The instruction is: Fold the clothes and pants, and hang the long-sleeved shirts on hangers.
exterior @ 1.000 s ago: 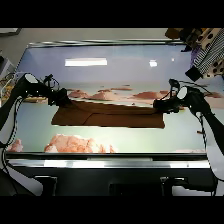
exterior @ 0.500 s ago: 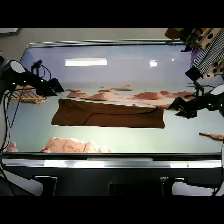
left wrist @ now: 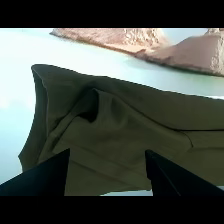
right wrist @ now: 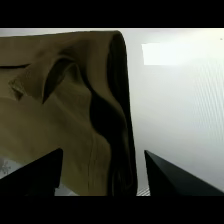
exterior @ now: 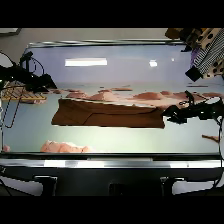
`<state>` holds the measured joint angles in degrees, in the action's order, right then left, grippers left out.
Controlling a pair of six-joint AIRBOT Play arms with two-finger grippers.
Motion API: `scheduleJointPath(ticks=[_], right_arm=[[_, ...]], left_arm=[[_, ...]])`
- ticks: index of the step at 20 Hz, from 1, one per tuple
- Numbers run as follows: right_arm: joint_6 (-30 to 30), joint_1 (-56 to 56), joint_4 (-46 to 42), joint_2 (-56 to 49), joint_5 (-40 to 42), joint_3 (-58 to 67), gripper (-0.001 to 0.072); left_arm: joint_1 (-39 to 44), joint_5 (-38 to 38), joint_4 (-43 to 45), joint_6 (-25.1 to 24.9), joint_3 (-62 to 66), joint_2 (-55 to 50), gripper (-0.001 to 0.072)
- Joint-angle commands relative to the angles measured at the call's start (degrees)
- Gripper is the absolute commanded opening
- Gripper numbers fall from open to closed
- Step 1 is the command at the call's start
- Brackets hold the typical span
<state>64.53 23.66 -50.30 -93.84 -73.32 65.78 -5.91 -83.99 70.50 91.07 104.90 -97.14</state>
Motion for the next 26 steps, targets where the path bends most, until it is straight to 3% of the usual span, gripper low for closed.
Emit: scheduleJointPath(ticks=[1,9,10,13,14,15,16,17,18,19,23,26], right_arm=[[-2.9,-0.7,1.2,-0.9,4.3,-0.4,0.0588],[-2.7,-7.1,0.1,-1.9,5.8,-2.2,0.0582],[-2.2,-8.1,0.1,-1.9,6.0,-2.9,0.0537],[-2.2,-10.6,0.2,-1.6,6.3,-3.1,0.0275],[-2.2,-10.8,0.4,-1.2,6.4,-3.1,0.0126],[-1.7,-10.7,1.3,-0.4,6.5,-3.1,0.0061],[-0.4,-10.6,1.0,0.9,6.8,-2.8,0.0031],[1.7,-10.6,-0.3,2.5,7.0,-2.0,0.003],[4.0,-10.6,-1.7,4.2,6.6,-0.7,0.003],[6.1,-10.6,-3.3,5.7,5.8,1.0,0.003],[15.3,-10.6,-10.5,9.8,-2.0,11.0,0.003],[18.9,-10.6,-13.2,11.8,-7.1,17.1,0.003]], left_arm=[[-0.1,-0.5,0.3,0.0,0.1,0.3,0.0556],[-0.1,-0.5,0.3,0.0,0.1,0.3,0.0556],[-0.1,-0.5,0.3,0.0,0.1,0.3,0.0556],[-0.1,-0.5,0.3,0.0,0.1,0.3,0.0555],[-0.1,-0.5,0.2,0.0,0.1,0.3,0.0554],[-0.1,-0.7,0.1,-0.1,0.1,0.3,0.0537],[-0.1,-0.7,0.0,-0.5,0.1,0.3,0.0493],[0.0,-0.7,0.0,-0.6,0.1,0.3,0.0393],[-0.1,-0.7,-0.7,-0.6,0.0,0.2,0.0183],[0.0,-0.6,-1.9,-0.7,-0.1,0.2,0.0025],[3.2,0.3,-7.3,-0.3,-0.1,-2.7,0.0021],[9.5,4.7,-10.8,3.0,-0.1,-6.8,0.0022]])
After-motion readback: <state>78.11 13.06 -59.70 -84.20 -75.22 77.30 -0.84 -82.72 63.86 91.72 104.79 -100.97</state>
